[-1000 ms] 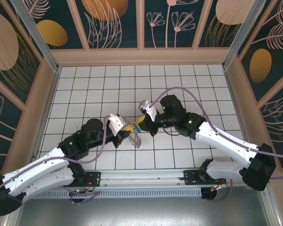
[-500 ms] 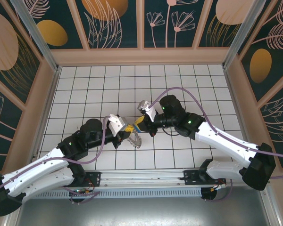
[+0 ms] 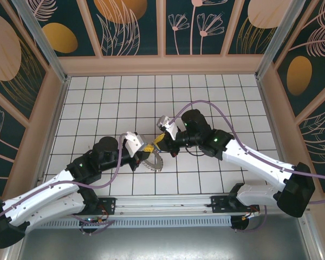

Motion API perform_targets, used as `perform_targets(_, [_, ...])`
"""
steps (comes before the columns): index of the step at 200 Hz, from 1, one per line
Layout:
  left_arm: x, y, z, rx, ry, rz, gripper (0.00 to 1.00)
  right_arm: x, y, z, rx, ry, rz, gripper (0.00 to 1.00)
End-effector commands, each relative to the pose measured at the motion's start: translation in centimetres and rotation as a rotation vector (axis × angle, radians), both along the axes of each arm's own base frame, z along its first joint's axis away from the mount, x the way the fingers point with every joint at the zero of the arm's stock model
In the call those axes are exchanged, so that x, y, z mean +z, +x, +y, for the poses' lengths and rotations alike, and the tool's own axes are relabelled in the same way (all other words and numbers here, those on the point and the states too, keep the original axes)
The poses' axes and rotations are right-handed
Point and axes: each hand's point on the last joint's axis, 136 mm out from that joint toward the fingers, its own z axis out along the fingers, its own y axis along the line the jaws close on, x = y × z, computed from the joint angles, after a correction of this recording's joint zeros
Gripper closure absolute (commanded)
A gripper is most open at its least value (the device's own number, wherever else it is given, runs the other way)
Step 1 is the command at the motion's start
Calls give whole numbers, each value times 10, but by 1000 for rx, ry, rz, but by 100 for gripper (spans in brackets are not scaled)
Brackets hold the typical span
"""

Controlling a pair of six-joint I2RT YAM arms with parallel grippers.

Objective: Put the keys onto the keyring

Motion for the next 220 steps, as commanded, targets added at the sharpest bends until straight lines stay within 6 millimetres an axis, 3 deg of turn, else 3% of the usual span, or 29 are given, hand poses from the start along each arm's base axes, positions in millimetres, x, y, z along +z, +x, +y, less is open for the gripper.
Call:
perform_targets(1, [23,-16,-14,-106,-75,-45,100,17,7,9,-14,40,-40,100])
perform_targets(220, [26,-4,-2,-18,-55,-88,100,-1,20,-8,-112,-42,-27,100])
